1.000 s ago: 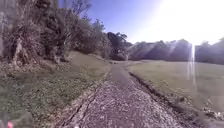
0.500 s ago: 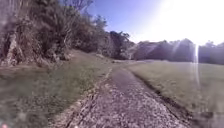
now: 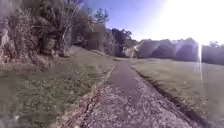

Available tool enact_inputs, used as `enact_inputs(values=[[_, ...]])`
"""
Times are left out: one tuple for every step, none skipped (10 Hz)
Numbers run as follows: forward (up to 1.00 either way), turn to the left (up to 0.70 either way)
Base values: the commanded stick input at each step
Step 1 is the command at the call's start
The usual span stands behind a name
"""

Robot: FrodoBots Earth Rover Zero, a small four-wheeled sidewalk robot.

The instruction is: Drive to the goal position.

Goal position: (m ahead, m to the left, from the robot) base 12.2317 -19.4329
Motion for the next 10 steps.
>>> enact_inputs(values=[[1.0, 0.0], [1.0, -0.01], [1.0, -0.01], [1.0, -0.31], [1.0, -0.36], [1.0, -0.4], [1.0, -0.4], [1.0, -0.4], [1.0, 0.0], [1.0, 0.0]])
